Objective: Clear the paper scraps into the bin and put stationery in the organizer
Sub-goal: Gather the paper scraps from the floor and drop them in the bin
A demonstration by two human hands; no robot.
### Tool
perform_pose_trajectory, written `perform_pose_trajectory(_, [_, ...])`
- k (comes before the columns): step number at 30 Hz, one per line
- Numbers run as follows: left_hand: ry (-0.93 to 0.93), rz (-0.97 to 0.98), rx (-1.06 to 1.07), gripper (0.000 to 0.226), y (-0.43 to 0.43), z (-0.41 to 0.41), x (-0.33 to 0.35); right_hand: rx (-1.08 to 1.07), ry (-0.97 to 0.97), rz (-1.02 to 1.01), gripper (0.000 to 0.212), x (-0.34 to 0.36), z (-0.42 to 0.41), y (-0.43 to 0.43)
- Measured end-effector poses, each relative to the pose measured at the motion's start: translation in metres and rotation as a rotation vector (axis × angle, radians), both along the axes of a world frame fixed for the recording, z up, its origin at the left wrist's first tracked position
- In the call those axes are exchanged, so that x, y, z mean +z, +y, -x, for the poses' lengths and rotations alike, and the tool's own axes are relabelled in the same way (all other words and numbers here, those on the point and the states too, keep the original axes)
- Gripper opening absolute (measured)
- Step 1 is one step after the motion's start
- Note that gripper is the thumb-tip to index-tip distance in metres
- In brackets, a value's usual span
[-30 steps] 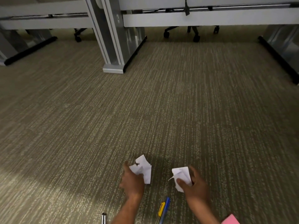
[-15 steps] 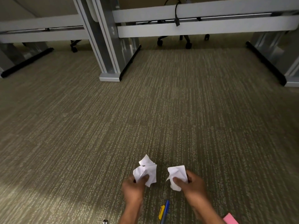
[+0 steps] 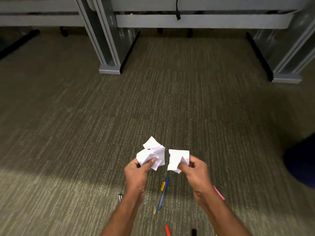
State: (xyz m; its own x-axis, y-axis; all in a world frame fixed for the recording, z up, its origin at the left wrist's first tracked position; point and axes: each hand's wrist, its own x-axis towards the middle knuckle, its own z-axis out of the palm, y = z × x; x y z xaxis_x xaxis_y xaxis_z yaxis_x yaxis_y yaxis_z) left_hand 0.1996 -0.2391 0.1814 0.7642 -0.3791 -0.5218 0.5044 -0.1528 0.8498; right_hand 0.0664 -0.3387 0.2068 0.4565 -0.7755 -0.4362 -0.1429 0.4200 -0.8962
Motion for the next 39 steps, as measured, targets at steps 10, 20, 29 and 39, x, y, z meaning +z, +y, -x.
perform_pose_trajectory(10, [-0.197, 0.041, -0.115, 0.021, 0.007, 0.051, 0.245, -0.265, 0.034, 0.271, 0.042, 0.232, 0.063, 0.026])
perform_pose_trajectory(20, [-0.369, 0.05, -0.169, 0.008, -0.052, 0.153, 0.394, -0.317, 0.272, 0.634, 0.024, 0.388, 0.159, -0.001])
perform_pose_trajectory(29, [-0.589, -0.022, -0.181, 0.03, -0.189, 0.294, 0.407, -0.313, 0.417, 0.814, 0.018, 0.386, 0.285, -0.145])
perform_pose_trajectory(39, [-0.758, -0.133, -0.378, 0.02, -0.343, 0.426, 0.358, -0.302, 0.662, 0.788, 0.012, 0.342, 0.419, -0.287])
